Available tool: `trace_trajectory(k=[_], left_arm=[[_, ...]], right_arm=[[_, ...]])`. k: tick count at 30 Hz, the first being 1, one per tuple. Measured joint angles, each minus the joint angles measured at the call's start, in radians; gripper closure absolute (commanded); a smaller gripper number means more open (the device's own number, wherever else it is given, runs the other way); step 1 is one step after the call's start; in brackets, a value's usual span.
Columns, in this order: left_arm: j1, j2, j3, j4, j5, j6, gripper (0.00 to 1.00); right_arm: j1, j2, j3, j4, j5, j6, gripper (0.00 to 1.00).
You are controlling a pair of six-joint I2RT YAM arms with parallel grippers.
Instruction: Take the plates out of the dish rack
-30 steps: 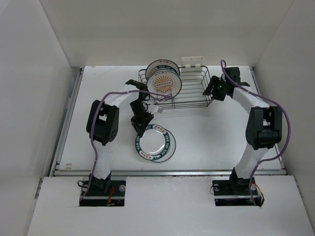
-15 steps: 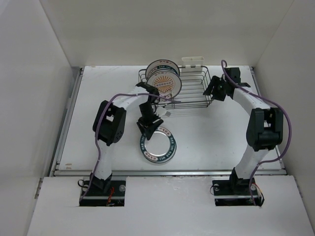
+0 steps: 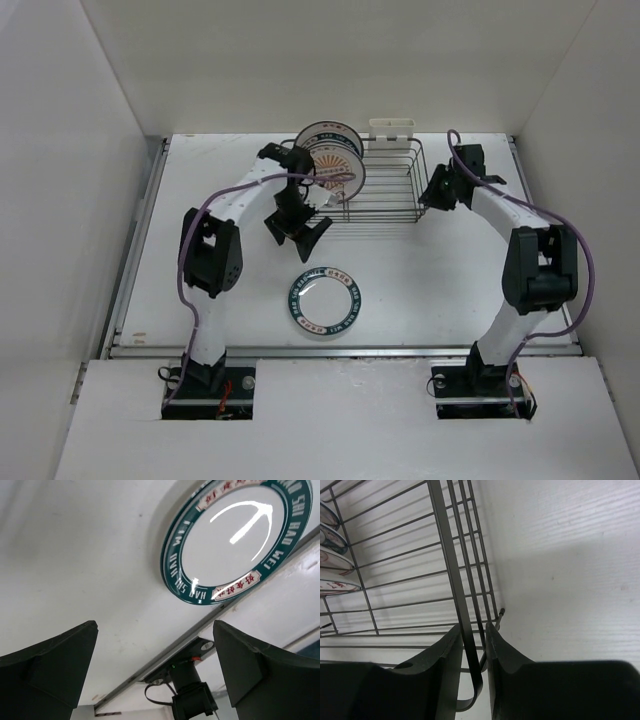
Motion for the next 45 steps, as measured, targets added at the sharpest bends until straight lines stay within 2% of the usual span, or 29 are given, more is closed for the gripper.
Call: trace_trajectory(k=[4, 5, 6, 7, 8, 13, 17, 20, 22, 23, 25, 27, 29, 30, 32, 34, 36, 40, 42, 44, 45], left_arm=[[0.045, -0.034, 0.087, 0.004, -0.018, -0.06, 0.0], [0.057, -0.045, 0.109, 0.015, -0.024, -0.079, 0.0], [0.07, -0.058, 0.128, 0.027, -0.031, -0.1, 0.0], [0.086, -0.072, 0.149, 0.042, -0.047, -0.127, 0.0], [0.1, -0.085, 0.165, 0.058, -0.063, -0.149, 0.0], [0.149, -0.099, 0.24, 0.15, -0.159, -0.189, 0.02], [0.145, -0.037, 0.345, 0.246, -0.19, -0.144, 0.1], [0.136, 0.02, 0.396, 0.336, -0.159, -0.1, 0.27], [0.126, 0.05, 0.403, 0.389, -0.151, -0.077, 0.27], [0.123, 0.066, 0.409, 0.408, -0.153, -0.073, 0.18], [0.115, 0.096, 0.428, 0.432, -0.17, -0.084, 0.08], [0.114, 0.096, 0.403, 0.477, -0.192, -0.12, 0.0], [0.127, 0.028, 0.273, 0.567, -0.248, -0.208, 0.0], [0.144, -0.015, 0.198, 0.591, -0.279, -0.259, 0.0], [0.187, -0.068, 0.146, 0.575, -0.318, -0.339, 0.02], [0.233, -0.088, 0.164, 0.546, -0.332, -0.42, 0.08], [0.275, -0.069, 0.241, 0.507, -0.335, -0.46, 0.09], [0.28, 0.026, 0.386, 0.439, -0.334, -0.517, 0.13], [0.268, 0.066, 0.382, 0.422, -0.334, -0.524, 0.13], [0.26, 0.104, 0.357, 0.403, -0.335, -0.524, 0.2], [0.255, 0.125, 0.344, 0.391, -0.337, -0.523, 0.23]], right_arm=[[0.026, -0.038, -0.046, -0.006, 0.021, 0.039, 0.72], [0.032, -0.045, -0.054, -0.006, 0.026, 0.048, 0.69], [0.039, -0.053, -0.061, -0.006, 0.031, 0.057, 0.59], [0.043, -0.057, -0.064, -0.006, 0.033, 0.068, 0.41], [0.049, -0.061, -0.065, -0.006, 0.036, 0.079, 0.35], [0.072, -0.087, -0.058, -0.007, 0.05, 0.08, 0.16], [0.075, -0.106, -0.027, -0.011, 0.048, 0.036, 0.09], [0.079, -0.15, -0.011, -0.019, 0.055, -0.014, 0.09], [0.085, -0.195, -0.005, -0.029, 0.061, -0.053, 0.09], [0.087, -0.219, 0.002, -0.036, 0.061, -0.072, 0.09], [0.097, -0.263, 0.023, -0.036, 0.055, -0.116, 0.04], [0.114, -0.287, 0.064, -0.038, 0.038, -0.158, 0.02], [0.145, -0.267, 0.145, -0.032, 0.002, -0.204, 0.02], [0.161, -0.24, 0.201, -0.035, -0.027, -0.225, 0.02], [0.195, -0.145, 0.339, -0.031, -0.08, -0.266, 0.02], [0.228, -0.026, 0.472, -0.029, -0.119, -0.303, 0.03], [0.254, 0.079, 0.557, -0.032, -0.136, -0.333, 0.05], [0.299, 0.249, 0.614, -0.063, -0.142, -0.37, 0.07], [0.314, 0.304, 0.615, -0.091, -0.143, -0.379, 0.12], [0.327, 0.346, 0.615, -0.113, -0.142, -0.385, 0.16], [0.332, 0.36, 0.615, -0.119, -0.14, -0.388, 0.22]])
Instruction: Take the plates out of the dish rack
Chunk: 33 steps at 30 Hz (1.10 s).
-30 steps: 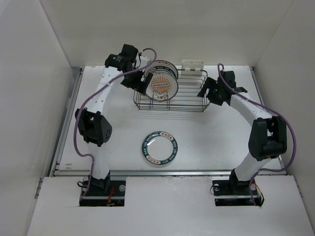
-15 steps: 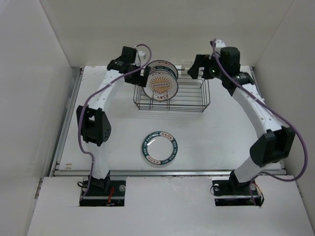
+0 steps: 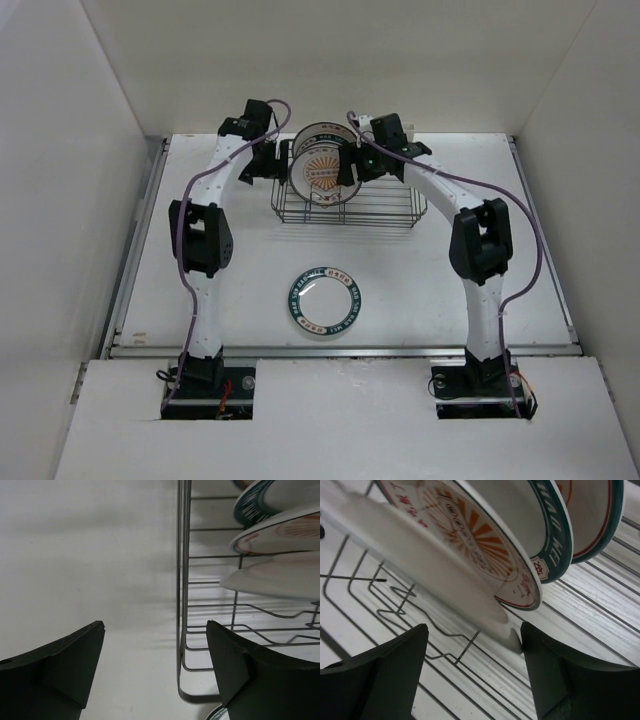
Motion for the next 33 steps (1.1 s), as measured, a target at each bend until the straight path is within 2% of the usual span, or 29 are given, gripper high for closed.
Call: trace_trajectory(k=[2, 3, 6, 7, 10, 11, 12, 17, 22, 28, 33], left_arm=[[-0.004, 0.041, -0.011, -0.018, -0.003, 0.005, 0.3], [-0.003, 0.06, -0.016, -0.021, -0.003, 0.007, 0.39], [0.001, 0.096, -0.027, -0.026, 0.036, 0.006, 0.6], [0.0, 0.098, -0.027, -0.023, 0.052, 0.006, 0.7], [-0.007, 0.098, -0.027, -0.024, 0.079, 0.009, 0.89], [-0.006, 0.098, -0.028, -0.025, 0.088, 0.006, 1.0], [-0.004, 0.098, -0.033, -0.023, 0.099, -0.001, 1.0], [0.013, 0.097, -0.048, -0.013, 0.162, -0.024, 1.0], [0.019, 0.092, -0.058, -0.005, 0.18, -0.047, 1.0], [0.053, 0.068, -0.108, 0.037, 0.254, -0.106, 1.0], [0.076, 0.059, -0.137, 0.06, 0.322, -0.13, 1.0]], right_arm=[[0.007, 0.022, 0.011, -0.01, 0.016, -0.011, 0.31], [0.007, 0.029, 0.02, -0.014, 0.022, -0.013, 0.42], [0.005, 0.035, 0.046, -0.016, 0.049, -0.019, 0.63], [0.005, 0.035, 0.053, -0.014, 0.059, -0.021, 0.74], [0.011, 0.033, 0.058, -0.004, 0.118, -0.049, 0.91], [0.012, 0.032, 0.057, -0.009, 0.129, -0.061, 0.97], [0.014, 0.029, 0.056, -0.011, 0.138, -0.077, 1.0], [0.031, -0.002, 0.056, -0.012, 0.171, -0.113, 1.0], [0.032, -0.094, 0.056, -0.023, 0.204, -0.084, 1.0], [0.01, -0.327, 0.03, -0.069, 0.222, 0.033, 1.0], [-0.072, -0.62, -0.2, -0.084, 0.085, 0.181, 1.0]])
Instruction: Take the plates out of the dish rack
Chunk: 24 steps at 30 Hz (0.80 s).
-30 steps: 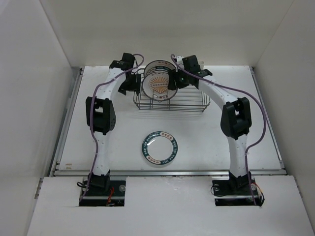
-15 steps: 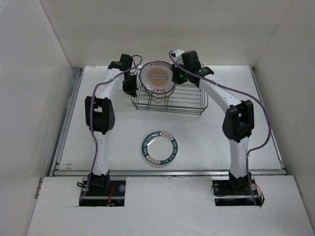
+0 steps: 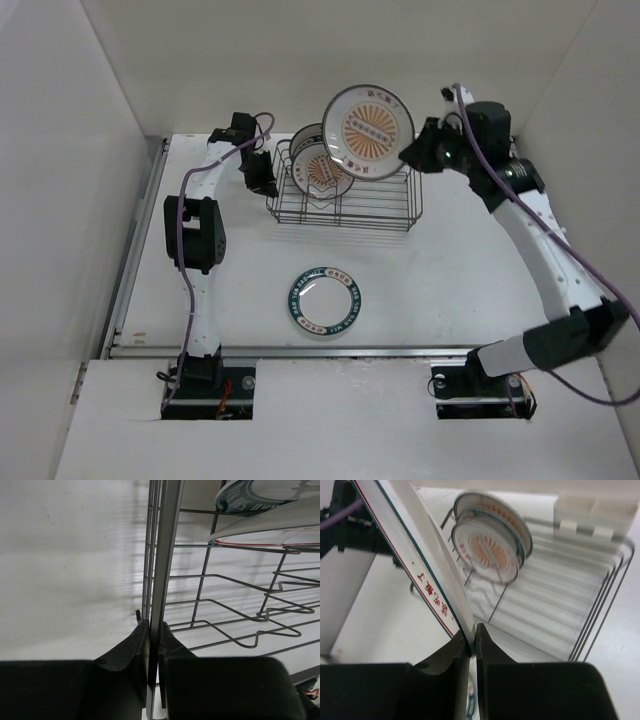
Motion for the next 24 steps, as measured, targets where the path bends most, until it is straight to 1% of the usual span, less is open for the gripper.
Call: trace_trajectory(k=[5, 9, 11, 13, 16, 19, 24], left_arm=[[0.014, -0.003, -0.015, 0.01, 0.05, -0.016, 1.0], [0.018, -0.015, -0.049, 0.046, 0.097, -0.045, 1.0], [0.018, -0.016, -0.055, 0.057, 0.121, -0.066, 1.0], [0.018, -0.016, -0.055, 0.065, 0.136, -0.088, 1.0], [0.018, -0.015, -0.05, 0.065, 0.143, -0.105, 1.0], [0.018, -0.008, -0.032, 0.05, 0.134, -0.103, 1.0], [0.018, -0.003, -0.019, 0.034, 0.122, -0.084, 1.0]], right_arm=[[-0.067, -0.291, -0.423, -0.029, -0.135, 0.168, 1.0], [-0.09, -0.451, -0.736, -0.095, -0.242, 0.308, 1.0], [-0.116, -0.51, -0.842, -0.144, -0.284, 0.353, 1.0], [-0.146, -0.554, -0.919, -0.178, -0.307, 0.382, 1.0], [-0.203, -0.587, -0.992, -0.203, -0.328, 0.412, 1.0], [-0.267, -0.597, -1.045, -0.207, -0.327, 0.442, 1.0], [-0.413, -0.587, -1.139, -0.18, -0.291, 0.493, 1.0]])
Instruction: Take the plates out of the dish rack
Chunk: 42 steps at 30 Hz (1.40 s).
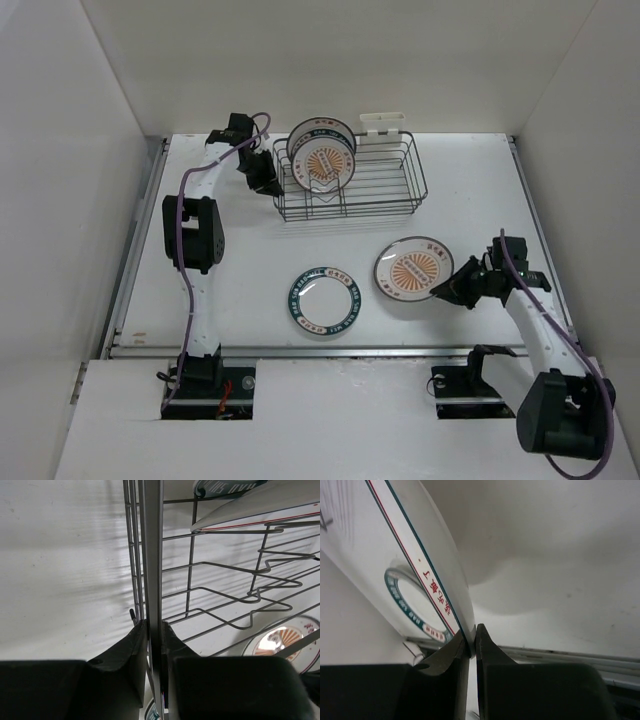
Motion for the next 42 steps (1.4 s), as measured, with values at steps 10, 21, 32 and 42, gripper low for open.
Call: trace_trajectory(k=[10, 21, 32, 42], left_arm=[[0.001, 0.031, 0.063, -0.066, -0.023, 0.062, 1.0], [-0.005, 0.039, 0.08, -0.09, -0.051, 0.093, 1.0], [-0.039, 0.029, 0.098, -0.105, -0.148, 0.171, 0.35], [-0.191, -0.122, 0.131, -0.005, -0.36, 0.447, 0.37]], right_arm=[[-0.137, 0.116, -0.159, 0.284, -0.024, 0.051, 0.99], [-0.15, 0.182, -0.191, 0.298, 0.054, 0.091, 0.45], [-0.128, -0.069, 0.023, 0.048, 0.23, 0.053, 0.0], [0.057, 0.019, 0.375, 0.045, 0.312, -0.087, 0.0]])
